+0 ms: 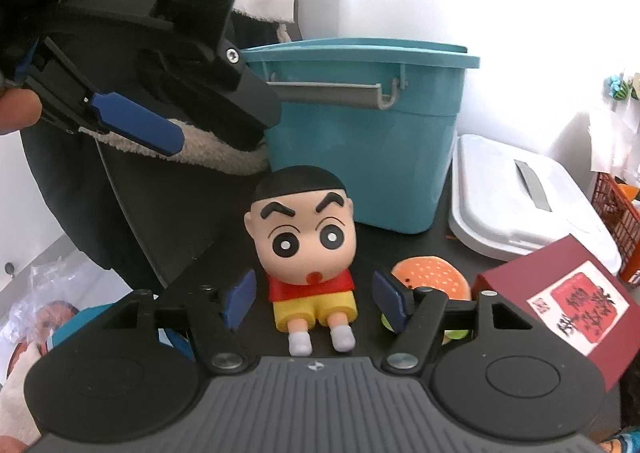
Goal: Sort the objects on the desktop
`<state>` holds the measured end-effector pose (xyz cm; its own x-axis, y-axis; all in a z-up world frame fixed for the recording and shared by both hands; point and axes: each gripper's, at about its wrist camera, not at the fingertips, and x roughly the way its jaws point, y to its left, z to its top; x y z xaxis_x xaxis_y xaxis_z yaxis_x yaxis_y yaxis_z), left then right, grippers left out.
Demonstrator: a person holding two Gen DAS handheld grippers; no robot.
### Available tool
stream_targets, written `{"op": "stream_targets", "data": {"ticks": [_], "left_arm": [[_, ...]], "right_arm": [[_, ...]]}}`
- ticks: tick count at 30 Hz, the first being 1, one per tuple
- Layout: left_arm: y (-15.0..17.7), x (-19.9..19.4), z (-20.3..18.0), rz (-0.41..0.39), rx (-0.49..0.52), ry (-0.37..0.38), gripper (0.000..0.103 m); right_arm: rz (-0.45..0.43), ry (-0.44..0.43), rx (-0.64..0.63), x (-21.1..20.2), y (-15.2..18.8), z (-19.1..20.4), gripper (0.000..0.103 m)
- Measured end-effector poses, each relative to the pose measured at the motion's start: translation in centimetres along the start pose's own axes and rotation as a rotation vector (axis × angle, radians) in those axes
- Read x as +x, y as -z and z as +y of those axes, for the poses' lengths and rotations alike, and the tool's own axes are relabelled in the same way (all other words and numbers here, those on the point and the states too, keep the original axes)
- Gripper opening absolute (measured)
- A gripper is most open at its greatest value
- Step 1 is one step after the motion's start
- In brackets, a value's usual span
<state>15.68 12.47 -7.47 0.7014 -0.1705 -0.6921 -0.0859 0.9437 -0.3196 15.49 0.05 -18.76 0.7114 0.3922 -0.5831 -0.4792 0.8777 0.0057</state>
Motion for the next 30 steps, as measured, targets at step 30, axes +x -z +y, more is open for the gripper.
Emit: {"op": "stream_targets", "data": {"ticks": [30], "left_arm": [[0.8,-0.7,-1.5,0.026,-0.012,-0.005,0.067]], "right_arm": [[-0.021,-0.020,0.013,5.1,-1.0,0.3,0.063]]}}
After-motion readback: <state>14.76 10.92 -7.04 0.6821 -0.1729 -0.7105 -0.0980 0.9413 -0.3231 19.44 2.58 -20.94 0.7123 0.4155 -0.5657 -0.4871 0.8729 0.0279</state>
